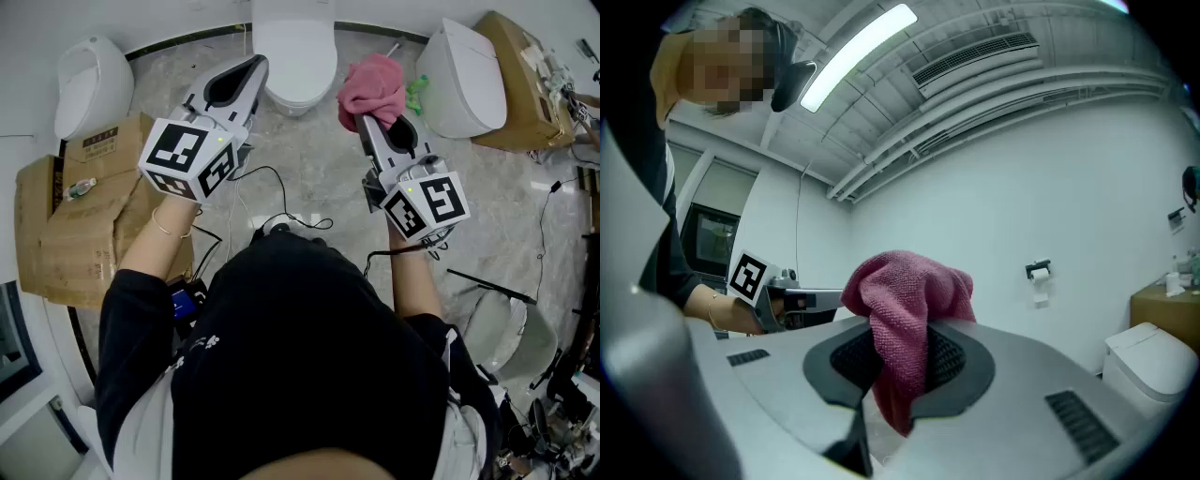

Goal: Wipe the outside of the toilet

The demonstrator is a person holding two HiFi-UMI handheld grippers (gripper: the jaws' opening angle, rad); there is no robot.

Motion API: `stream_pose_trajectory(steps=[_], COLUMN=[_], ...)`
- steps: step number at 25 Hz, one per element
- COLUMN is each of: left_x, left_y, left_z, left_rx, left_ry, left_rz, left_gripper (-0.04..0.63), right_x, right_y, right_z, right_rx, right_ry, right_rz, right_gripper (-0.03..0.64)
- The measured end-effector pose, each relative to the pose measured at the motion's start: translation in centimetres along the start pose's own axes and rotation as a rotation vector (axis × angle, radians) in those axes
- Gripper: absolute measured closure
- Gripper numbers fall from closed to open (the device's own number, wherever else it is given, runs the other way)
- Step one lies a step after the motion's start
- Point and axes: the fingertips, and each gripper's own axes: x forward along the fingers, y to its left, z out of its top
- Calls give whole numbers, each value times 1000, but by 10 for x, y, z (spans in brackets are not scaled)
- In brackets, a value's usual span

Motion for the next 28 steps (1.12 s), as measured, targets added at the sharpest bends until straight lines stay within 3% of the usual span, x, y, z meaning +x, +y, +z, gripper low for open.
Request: stream_pose_trajectory(steps=[22, 28], left_x=[1, 11], left_y=[49, 66], left_z=[-20, -21], left_rx=[-26, -40], left_ry=[-7, -19], left_rz=[-82, -60], left_gripper=[586, 586], right_x=[34, 51], right_y=[0, -10], right_z=[-8, -5], right_rx=[66, 79], right_ry=[-53, -52], right_rz=[-77, -63], right_gripper=[538, 538])
